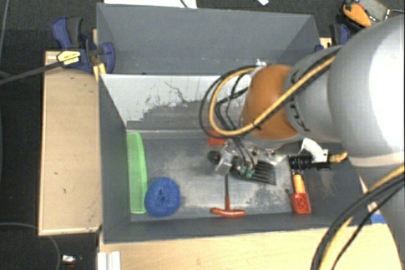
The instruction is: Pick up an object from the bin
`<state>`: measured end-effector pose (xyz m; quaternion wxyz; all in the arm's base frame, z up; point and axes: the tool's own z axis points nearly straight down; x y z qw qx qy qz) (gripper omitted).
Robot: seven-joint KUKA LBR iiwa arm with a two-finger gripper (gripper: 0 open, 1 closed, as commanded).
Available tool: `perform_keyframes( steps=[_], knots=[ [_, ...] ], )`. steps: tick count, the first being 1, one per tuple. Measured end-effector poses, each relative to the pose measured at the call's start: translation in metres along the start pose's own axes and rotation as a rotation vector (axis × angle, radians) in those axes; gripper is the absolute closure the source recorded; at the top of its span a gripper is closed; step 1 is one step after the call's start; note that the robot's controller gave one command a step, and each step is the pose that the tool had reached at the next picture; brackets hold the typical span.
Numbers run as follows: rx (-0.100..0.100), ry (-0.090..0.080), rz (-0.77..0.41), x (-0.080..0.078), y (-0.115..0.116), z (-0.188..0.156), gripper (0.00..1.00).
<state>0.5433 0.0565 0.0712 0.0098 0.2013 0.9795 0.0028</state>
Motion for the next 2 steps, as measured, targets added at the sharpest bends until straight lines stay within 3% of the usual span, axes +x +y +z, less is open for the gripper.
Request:
perform_keyframes(
  steps=[1, 2],
  knots=[
    [0.000, 0.000, -0.002, 0.000, 0.000, 0.000, 1.00],
    [0.006, 0.010, -0.003, 0.003, -0.002, -0.022, 1.00]
  ],
)
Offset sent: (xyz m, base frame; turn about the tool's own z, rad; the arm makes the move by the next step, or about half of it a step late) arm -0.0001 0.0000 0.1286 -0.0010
